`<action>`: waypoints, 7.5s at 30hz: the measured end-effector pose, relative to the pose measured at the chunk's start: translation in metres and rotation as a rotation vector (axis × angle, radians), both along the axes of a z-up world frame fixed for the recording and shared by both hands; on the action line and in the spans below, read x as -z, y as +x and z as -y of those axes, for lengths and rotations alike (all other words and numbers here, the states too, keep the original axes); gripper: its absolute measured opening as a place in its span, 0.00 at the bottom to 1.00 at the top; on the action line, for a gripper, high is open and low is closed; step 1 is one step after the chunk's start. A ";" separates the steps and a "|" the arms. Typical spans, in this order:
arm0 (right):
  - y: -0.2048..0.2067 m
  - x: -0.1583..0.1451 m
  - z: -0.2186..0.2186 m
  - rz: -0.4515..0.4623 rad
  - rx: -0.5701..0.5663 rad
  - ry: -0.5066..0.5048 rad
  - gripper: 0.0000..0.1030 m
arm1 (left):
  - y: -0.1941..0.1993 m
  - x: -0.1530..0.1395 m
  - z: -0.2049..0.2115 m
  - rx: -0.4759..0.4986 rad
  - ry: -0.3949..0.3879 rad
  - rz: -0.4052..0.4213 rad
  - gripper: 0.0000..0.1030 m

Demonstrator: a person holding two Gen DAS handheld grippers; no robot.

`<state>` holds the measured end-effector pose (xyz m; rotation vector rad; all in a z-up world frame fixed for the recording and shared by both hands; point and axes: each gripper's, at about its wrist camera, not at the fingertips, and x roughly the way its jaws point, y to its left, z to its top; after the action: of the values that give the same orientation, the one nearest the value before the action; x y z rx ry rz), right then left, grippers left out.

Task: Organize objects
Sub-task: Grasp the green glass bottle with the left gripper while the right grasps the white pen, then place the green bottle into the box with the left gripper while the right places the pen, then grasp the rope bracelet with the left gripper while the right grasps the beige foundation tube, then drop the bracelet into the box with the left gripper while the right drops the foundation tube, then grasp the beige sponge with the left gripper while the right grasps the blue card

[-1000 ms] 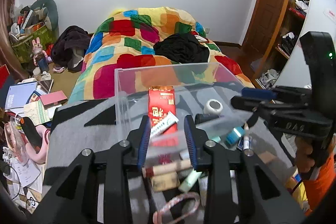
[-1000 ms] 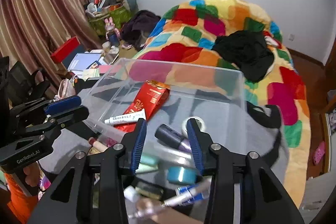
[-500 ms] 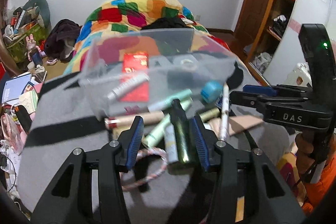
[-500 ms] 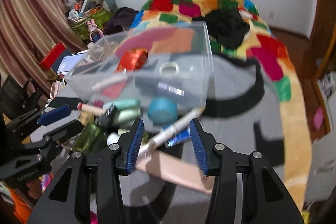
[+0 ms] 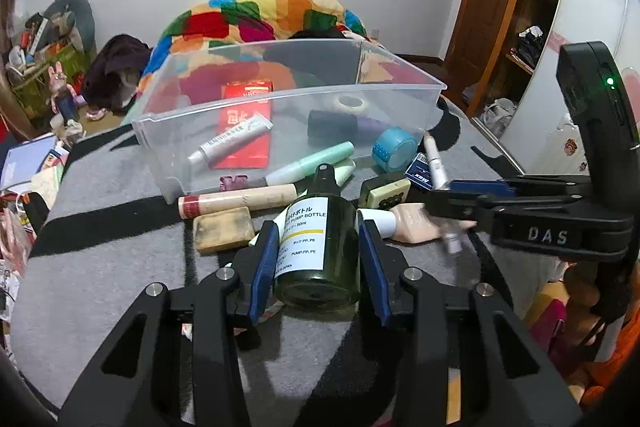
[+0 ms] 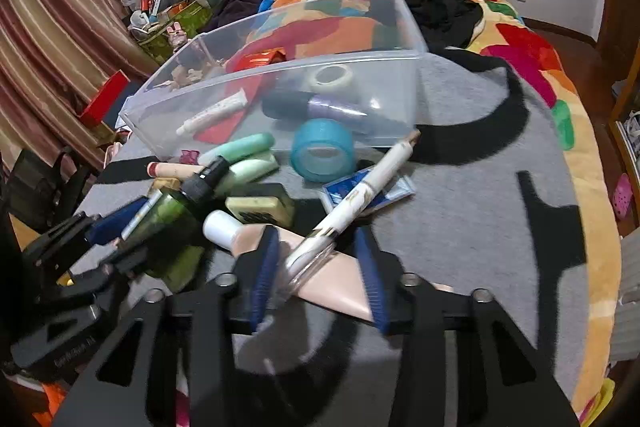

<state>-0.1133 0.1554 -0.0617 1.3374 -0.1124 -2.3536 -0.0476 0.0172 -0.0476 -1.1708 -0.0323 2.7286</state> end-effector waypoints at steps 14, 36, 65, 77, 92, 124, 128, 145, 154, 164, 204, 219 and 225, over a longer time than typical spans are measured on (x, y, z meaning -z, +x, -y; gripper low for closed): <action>0.022 -0.010 -0.045 -0.052 0.081 0.024 0.10 | 0.016 -0.026 0.016 -0.060 0.031 -0.080 0.39; 0.031 -0.083 -0.033 -0.256 0.047 -0.048 0.10 | 0.006 -0.085 0.040 -0.134 0.052 -0.245 0.39; -0.090 -0.061 0.057 -0.156 -0.114 0.003 0.10 | -0.101 -0.050 0.065 -0.206 0.042 -0.089 0.39; -0.109 -0.033 0.067 -0.076 -0.182 0.061 0.10 | -0.114 -0.042 0.057 -0.171 0.023 -0.048 0.39; -0.068 -0.070 0.037 -0.181 -0.160 0.034 0.43 | -0.076 -0.064 0.053 -0.156 0.018 -0.099 0.86; 0.005 0.006 0.045 -0.063 -0.327 0.213 0.69 | 0.024 0.017 0.081 -0.192 -0.060 0.085 0.37; 0.007 0.005 0.044 -0.072 -0.320 0.211 0.58 | 0.028 0.015 0.085 -0.201 -0.045 0.080 0.14; 0.024 -0.022 0.034 -0.106 -0.301 0.098 0.29 | 0.028 -0.030 0.080 -0.182 -0.013 -0.062 0.10; 0.006 -0.073 0.023 -0.227 -0.217 0.034 0.29 | 0.008 -0.054 0.076 -0.169 0.002 -0.137 0.10; -0.044 -0.108 0.037 -0.330 -0.153 0.084 0.29 | -0.033 -0.057 0.083 -0.192 0.016 -0.126 0.10; -0.069 -0.089 0.058 -0.243 -0.227 0.066 0.48 | -0.057 -0.080 0.069 -0.158 -0.003 -0.146 0.65; -0.029 -0.056 -0.003 -0.192 -0.131 0.106 0.59 | -0.020 -0.030 0.074 -0.141 -0.075 -0.012 0.77; -0.027 -0.026 -0.016 -0.109 -0.122 0.126 0.59 | -0.018 0.002 0.089 -0.163 -0.097 0.093 0.77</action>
<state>-0.1406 0.1716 -0.0358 1.2317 0.1486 -2.3573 -0.0652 -0.0717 -0.0493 -1.3786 -0.0074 2.8418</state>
